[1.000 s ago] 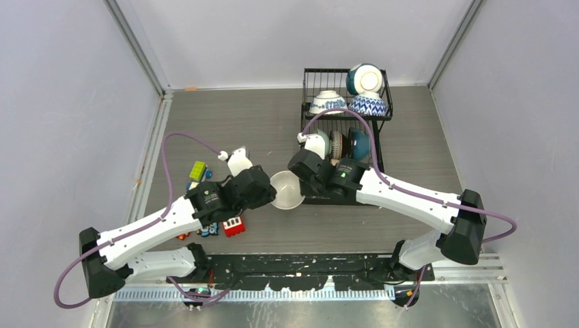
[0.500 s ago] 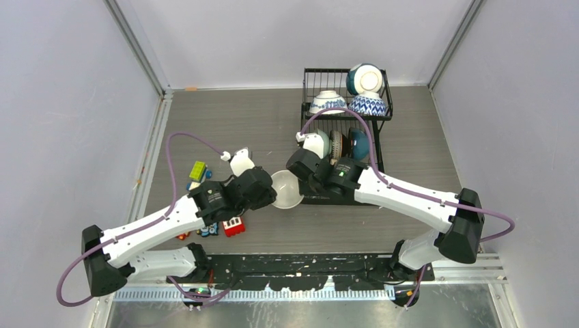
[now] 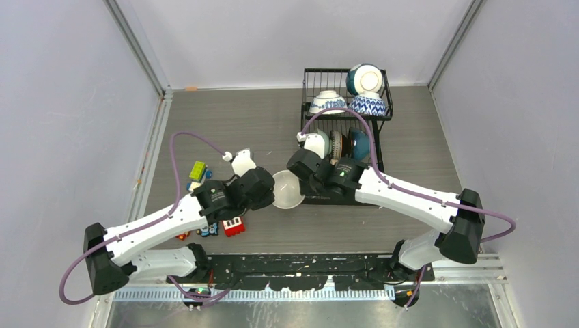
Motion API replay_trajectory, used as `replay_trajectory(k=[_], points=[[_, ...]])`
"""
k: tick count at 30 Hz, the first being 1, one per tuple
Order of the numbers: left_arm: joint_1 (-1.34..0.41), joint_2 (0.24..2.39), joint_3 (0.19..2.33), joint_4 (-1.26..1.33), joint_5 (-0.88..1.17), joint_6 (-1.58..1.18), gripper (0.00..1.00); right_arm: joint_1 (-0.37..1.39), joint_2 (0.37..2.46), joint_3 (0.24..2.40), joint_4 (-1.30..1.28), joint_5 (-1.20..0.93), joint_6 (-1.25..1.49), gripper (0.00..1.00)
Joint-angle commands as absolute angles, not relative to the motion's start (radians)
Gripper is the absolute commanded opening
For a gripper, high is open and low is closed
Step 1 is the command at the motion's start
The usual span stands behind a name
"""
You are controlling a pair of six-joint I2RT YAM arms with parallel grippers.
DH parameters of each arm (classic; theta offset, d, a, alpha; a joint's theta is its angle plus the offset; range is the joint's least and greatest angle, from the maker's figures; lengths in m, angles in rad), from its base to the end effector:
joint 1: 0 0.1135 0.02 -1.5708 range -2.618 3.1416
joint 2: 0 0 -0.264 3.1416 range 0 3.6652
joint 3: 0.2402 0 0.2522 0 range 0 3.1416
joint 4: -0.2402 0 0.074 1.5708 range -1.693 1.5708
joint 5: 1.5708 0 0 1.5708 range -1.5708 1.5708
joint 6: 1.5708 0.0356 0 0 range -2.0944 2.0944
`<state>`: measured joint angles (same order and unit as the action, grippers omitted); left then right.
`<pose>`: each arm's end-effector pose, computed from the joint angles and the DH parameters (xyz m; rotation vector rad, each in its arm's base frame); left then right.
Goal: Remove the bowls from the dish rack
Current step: Place the bowl at the center of the board.
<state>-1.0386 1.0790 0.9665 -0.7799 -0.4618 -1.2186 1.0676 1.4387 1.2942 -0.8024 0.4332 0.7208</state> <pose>0.1212 -0.1746 0.2959 -0.4134 2.3692 -0.5232 0.1570 0.2542 0.3130 -0.2474 2.4043 0.2740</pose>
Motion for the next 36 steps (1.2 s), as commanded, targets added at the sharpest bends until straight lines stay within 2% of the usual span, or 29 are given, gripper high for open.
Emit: replay_trajectory(k=[1,7,12,13,16,17,20,21,23,27,30,33,36], points=[[-1.042,1.093,0.983,-0.743,-0.468,-1.214,0.23,1.081,1.38,1.327,-0.701,0.439,0.755,0.01],[-1.042,1.102,0.979,-0.733,-0.462,-1.213,0.23,1.083,1.376,1.32,-0.692,0.434,0.759,0.01],[-1.042,1.097,0.971,-0.725,-0.469,-1.2,0.01,1.086,1.369,1.312,-0.688,0.426,0.757,0.01],[-1.041,1.093,0.971,-0.726,-0.479,-1.185,0.0,1.087,1.365,1.313,-0.683,0.416,0.752,0.09],[-1.038,1.074,0.976,-0.744,-0.522,-1.16,0.0,1.088,1.345,1.322,-0.683,0.398,0.734,0.51],[-1.029,1.067,0.974,-0.744,-0.526,-1.153,0.0,1.089,1.338,1.331,-0.693,0.389,0.727,0.61],[-0.998,1.053,0.979,-0.74,-0.522,-1.13,0.0,1.09,1.33,1.387,-0.751,0.366,0.695,0.89],[-0.983,1.053,0.983,-0.742,-0.52,-1.122,0.0,1.09,1.328,1.408,-0.775,0.366,0.683,0.95],[-0.951,1.052,0.996,-0.743,-0.512,-1.1,0.0,1.09,1.311,1.441,-0.817,0.373,0.659,0.99],[-0.833,1.06,1.033,-0.76,-0.486,-1.032,0.0,1.09,1.215,1.419,-0.855,0.43,0.618,1.0],[-0.679,1.067,1.024,-0.719,-0.384,-1.016,0.0,1.09,1.082,1.269,-0.747,0.433,0.59,1.0],[-0.509,1.082,1.014,-0.637,-0.256,-1.021,0.0,1.089,0.941,1.1,-0.602,0.348,0.59,1.0],[-0.377,1.127,1.047,-0.58,-0.226,-1.018,0.0,1.088,0.849,1.005,-0.53,0.315,0.596,1.0]])
